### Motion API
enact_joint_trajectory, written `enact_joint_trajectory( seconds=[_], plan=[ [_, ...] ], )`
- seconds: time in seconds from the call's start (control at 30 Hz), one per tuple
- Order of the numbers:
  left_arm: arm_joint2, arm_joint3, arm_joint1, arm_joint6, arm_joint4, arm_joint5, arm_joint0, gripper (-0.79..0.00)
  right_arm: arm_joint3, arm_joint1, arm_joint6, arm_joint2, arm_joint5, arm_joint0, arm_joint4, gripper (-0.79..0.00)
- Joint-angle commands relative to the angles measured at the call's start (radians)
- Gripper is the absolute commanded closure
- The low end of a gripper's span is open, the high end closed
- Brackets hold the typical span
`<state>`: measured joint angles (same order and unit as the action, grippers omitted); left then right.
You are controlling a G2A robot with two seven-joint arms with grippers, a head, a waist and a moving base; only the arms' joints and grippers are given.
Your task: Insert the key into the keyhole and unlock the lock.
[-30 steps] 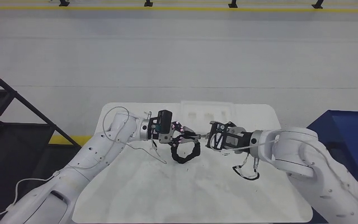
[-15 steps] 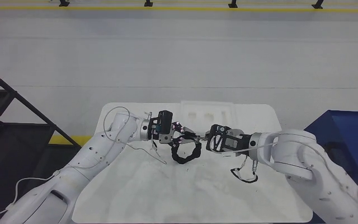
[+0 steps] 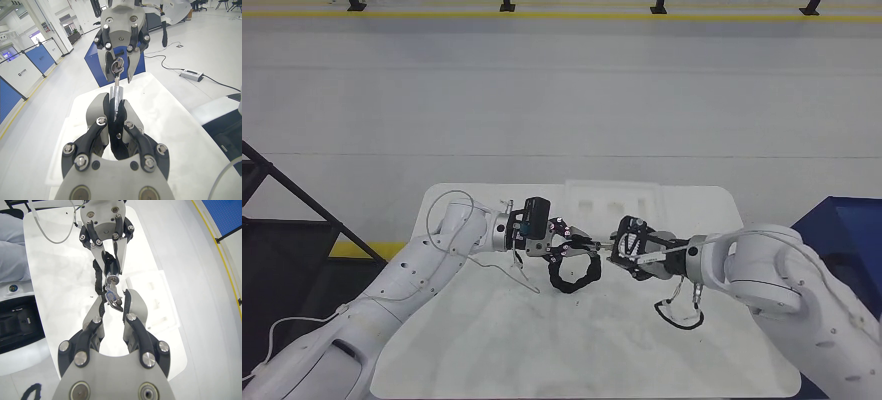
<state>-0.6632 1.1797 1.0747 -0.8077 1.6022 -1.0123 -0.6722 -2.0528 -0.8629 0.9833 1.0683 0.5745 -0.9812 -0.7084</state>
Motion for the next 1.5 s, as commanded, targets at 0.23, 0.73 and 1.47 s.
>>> enact_joint_trajectory(
  seconds=[0.23,0.73,1.47],
  plan=[
    [0.007,-0.002,0.0,0.0,0.001,0.0,0.003,0.0,0.001,0.001,-0.029,0.013,0.011,0.0,0.051,-0.265],
    [0.016,-0.002,0.001,0.0,-0.003,0.0,0.01,0.0,0.033,-0.002,-0.035,0.03,-0.122,-0.012,0.168,0.0],
    [0.009,-0.011,0.0,0.007,0.037,0.014,0.004,0.0,0.074,-0.012,0.013,0.028,-0.237,-0.001,0.309,-0.785]
  ],
)
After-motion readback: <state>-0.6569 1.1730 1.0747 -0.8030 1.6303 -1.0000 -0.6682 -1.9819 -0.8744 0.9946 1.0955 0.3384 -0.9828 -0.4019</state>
